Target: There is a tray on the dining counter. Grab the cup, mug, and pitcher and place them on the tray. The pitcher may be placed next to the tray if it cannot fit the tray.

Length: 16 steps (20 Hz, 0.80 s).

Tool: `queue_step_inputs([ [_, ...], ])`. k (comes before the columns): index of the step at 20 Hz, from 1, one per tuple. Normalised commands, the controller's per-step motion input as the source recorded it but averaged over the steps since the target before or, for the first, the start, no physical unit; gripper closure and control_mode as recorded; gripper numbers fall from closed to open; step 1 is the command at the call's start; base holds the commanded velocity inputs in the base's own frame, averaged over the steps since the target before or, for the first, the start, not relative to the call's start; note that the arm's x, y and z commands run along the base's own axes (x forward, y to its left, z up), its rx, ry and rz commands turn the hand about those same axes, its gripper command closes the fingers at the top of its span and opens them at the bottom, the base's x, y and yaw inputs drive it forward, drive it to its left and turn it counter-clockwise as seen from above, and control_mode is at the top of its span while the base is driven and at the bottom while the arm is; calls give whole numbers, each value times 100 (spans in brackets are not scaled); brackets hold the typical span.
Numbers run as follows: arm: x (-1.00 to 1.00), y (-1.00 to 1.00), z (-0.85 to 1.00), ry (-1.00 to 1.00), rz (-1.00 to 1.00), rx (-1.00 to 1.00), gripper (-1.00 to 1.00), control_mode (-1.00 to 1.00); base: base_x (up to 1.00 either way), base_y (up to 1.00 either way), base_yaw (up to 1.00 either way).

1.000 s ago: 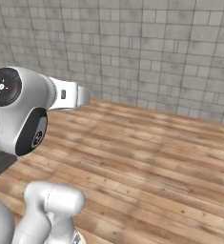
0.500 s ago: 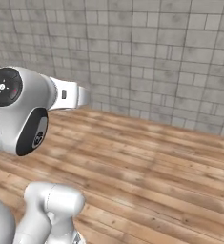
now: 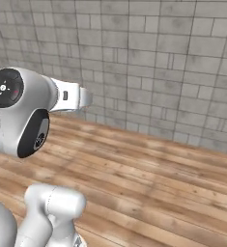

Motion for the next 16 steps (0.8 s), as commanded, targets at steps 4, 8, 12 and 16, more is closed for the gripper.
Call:
queue_step_inputs([
  [4, 0, 0, 0, 0, 0, 0, 100, 100, 100, 40, 10],
  [8, 0, 0, 0, 0, 0, 0, 100, 100, 100, 15, 53],
  [12, 0, 0, 0, 0, 0, 0, 100, 100, 100, 0, 65],
  [16, 0, 0, 0, 0, 0, 0, 100, 100, 100, 0, 61],
])
